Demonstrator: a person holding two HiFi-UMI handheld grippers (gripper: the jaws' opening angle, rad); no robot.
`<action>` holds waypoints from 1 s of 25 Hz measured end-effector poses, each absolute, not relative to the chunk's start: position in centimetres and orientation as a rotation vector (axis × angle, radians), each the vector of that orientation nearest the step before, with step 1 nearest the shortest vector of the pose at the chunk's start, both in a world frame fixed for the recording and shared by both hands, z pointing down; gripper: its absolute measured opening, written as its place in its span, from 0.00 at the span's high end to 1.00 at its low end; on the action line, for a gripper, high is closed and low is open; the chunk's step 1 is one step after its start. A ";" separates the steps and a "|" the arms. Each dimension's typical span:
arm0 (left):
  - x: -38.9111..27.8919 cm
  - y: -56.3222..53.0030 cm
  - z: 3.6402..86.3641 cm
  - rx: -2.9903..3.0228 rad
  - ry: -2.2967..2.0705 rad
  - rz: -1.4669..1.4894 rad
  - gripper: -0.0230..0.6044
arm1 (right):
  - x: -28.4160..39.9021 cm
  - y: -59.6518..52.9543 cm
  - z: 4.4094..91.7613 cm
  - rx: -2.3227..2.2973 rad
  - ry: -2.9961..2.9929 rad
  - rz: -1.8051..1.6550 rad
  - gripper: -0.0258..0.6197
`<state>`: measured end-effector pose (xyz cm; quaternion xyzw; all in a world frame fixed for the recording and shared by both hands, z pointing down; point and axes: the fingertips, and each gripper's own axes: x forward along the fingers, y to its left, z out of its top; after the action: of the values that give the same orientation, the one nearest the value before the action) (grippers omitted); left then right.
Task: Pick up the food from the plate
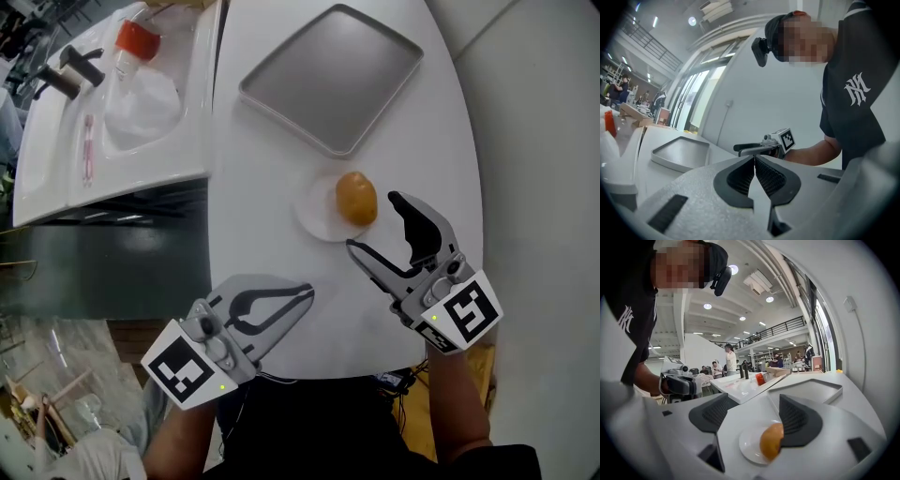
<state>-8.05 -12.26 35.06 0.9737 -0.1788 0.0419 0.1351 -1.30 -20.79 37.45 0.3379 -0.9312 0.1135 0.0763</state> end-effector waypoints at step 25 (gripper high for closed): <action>-9.1 -14.6 39.4 2.757 -0.428 0.139 0.95 | -1.6 -25.7 49.7 1.023 -2.471 0.409 0.32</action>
<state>-9.09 -14.64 39.36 0.9720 -0.1510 0.0491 0.1732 -1.63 -25.70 49.71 0.3693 -0.8916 0.1474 0.2165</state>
